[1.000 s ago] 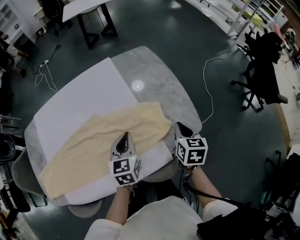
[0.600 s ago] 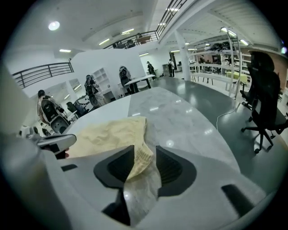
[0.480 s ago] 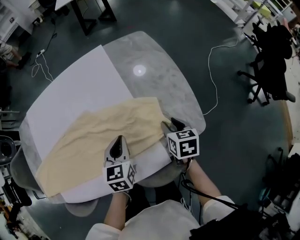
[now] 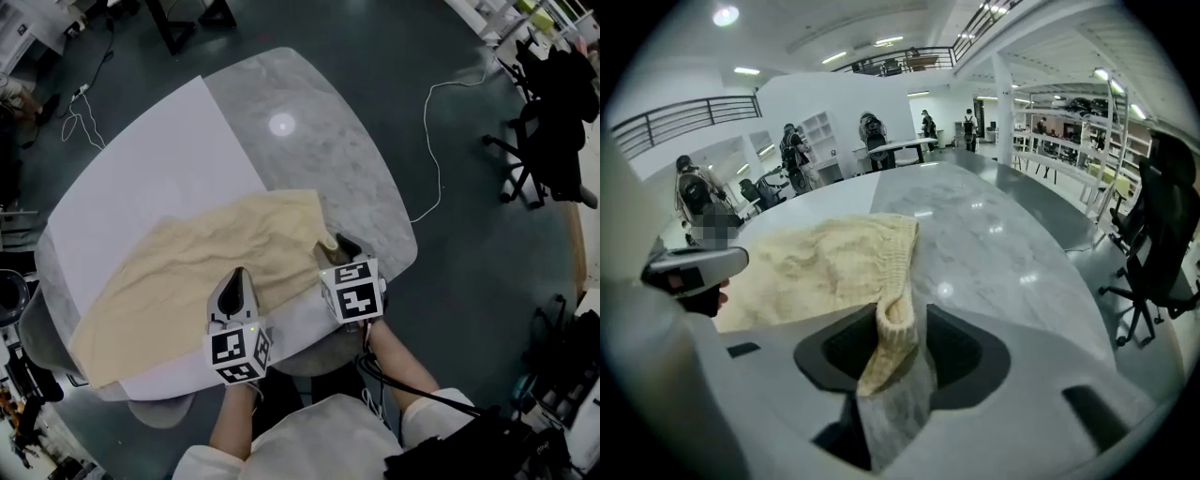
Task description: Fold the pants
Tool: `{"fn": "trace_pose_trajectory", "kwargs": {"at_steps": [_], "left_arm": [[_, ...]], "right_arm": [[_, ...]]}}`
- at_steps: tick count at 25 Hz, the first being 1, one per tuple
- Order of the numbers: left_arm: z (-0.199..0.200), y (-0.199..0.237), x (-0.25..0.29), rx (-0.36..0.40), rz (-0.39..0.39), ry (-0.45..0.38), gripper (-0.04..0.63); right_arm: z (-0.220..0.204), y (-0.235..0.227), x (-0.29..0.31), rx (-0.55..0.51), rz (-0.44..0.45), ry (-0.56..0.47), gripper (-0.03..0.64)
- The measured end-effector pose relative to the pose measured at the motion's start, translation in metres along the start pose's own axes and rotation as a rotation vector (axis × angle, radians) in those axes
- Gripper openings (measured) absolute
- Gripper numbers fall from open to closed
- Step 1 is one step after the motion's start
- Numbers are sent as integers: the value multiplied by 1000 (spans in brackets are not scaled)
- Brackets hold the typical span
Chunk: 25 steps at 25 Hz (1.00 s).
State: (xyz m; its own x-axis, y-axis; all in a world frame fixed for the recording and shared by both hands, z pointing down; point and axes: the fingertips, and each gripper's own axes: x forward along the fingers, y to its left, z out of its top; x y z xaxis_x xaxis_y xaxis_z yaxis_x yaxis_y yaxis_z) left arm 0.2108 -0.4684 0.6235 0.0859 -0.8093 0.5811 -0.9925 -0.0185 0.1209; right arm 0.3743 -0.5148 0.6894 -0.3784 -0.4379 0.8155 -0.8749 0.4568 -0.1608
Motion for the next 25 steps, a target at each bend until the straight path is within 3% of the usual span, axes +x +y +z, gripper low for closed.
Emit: {"fn": "trace_pose_trajectory", "kwargs": {"at_steps": [2,10,14,19,25], "left_arm": [[-1,-1,3,-3,0,2,9],[-9,-10,8,-9,-19,12,9],[-8,-15,5,-9,-29,11,9],[-2,-5,-2,-27,-18,-5,9],[6,19,-24,-66,29,-33,9]], "right_arm": [[0,5,1,-4,3,11,117],[-1,9,4,-6,-3,34,92],[5,7,-5,35,-1,-11,42],[15,16,-20,80,24,-72,34],[41,51,-47,32,64,-138,34]]}}
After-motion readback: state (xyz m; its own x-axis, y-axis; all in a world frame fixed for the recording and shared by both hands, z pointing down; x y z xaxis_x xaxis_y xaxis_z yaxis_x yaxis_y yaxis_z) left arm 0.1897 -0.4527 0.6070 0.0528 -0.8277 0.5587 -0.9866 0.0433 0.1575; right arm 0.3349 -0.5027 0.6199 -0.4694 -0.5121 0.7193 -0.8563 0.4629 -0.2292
